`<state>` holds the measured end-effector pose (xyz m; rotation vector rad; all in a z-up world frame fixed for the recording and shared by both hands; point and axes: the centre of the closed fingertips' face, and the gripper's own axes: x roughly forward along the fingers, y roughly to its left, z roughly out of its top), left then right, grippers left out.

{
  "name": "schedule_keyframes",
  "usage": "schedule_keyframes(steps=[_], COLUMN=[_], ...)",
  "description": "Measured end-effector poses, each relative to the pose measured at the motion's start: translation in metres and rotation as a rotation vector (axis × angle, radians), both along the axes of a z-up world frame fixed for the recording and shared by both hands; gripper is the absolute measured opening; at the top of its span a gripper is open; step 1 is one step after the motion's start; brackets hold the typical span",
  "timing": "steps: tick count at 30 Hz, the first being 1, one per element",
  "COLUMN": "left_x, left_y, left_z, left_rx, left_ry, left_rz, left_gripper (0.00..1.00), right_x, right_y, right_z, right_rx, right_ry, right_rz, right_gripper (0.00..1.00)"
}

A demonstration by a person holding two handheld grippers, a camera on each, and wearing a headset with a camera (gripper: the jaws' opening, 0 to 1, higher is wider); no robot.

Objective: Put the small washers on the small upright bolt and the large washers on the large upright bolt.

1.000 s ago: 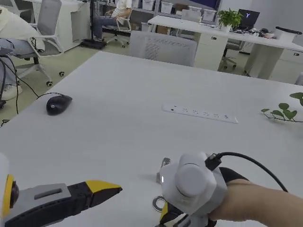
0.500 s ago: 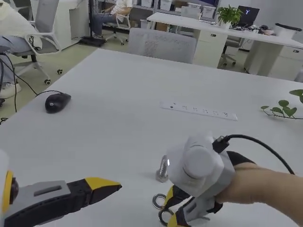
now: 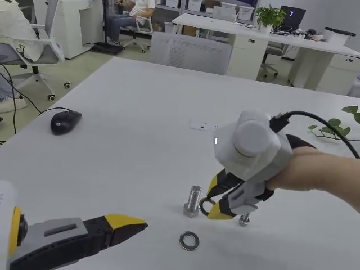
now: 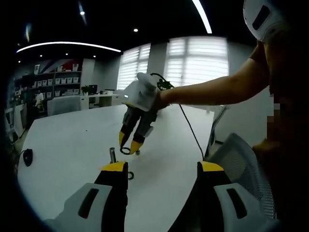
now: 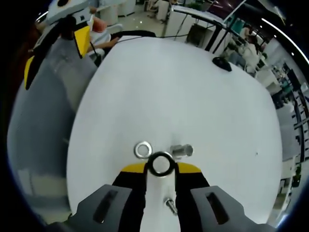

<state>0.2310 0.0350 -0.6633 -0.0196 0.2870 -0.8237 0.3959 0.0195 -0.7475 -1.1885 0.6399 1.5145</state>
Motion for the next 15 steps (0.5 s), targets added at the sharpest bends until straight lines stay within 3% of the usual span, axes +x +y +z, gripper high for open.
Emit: schedule_keyframes(steps=[7, 15], left_x=[0.001, 0.003], left_y=[0.003, 0.008], left_z=[-0.001, -0.002], left_rx=[-0.001, -0.005], left_ry=[0.008, 0.015], left_rz=[0.008, 0.027], left_gripper=[0.57, 0.57], right_x=[0.023, 0.027], right_y=[0.018, 0.027], right_z=[0.005, -0.004], right_rx=[0.011, -0.014], right_ry=[-0.036, -0.023], right_rz=[-0.005, 0.017], right_gripper=[0.22, 0.22])
